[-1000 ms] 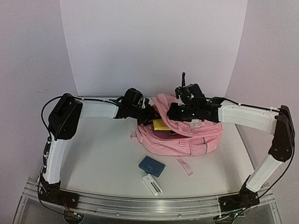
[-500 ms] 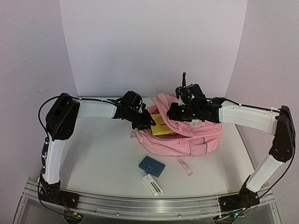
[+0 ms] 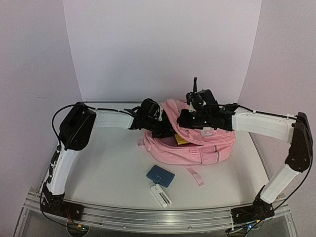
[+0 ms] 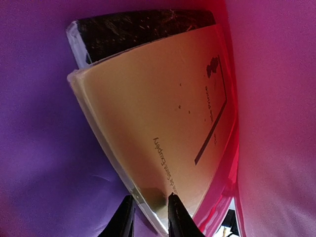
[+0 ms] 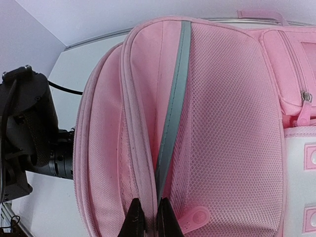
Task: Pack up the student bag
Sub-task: Place the book in the student bag, then adjust the student bag at the center of the board.
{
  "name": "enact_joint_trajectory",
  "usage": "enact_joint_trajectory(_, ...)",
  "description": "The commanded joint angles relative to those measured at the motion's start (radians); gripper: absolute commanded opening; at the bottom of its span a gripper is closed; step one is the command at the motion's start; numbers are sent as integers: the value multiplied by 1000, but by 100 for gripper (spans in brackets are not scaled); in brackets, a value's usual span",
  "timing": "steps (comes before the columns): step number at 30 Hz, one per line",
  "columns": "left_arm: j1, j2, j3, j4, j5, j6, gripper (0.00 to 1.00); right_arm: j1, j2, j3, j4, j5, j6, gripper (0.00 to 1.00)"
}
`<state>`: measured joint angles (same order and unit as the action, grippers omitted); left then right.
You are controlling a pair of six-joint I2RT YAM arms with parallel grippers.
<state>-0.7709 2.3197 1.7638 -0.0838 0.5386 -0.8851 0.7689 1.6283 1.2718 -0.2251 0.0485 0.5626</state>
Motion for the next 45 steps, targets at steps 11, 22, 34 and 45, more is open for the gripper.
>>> enact_joint_trajectory(11,58,-413,-313,-67,-152,178,61,13,-138,-39,57,19,-30,28)
enact_joint_trajectory(22,186,-362,-314,-130,-114,221,71,-45,-271,-132,-184,241,171,98)
enact_joint_trajectory(34,187,-156,-146,-155,-27,227,66,-294,-354,-366,-185,146,284,98)
enact_joint_trajectory(45,170,-189,-266,-78,-37,174,5,-307,-200,-437,-11,-12,261,57)
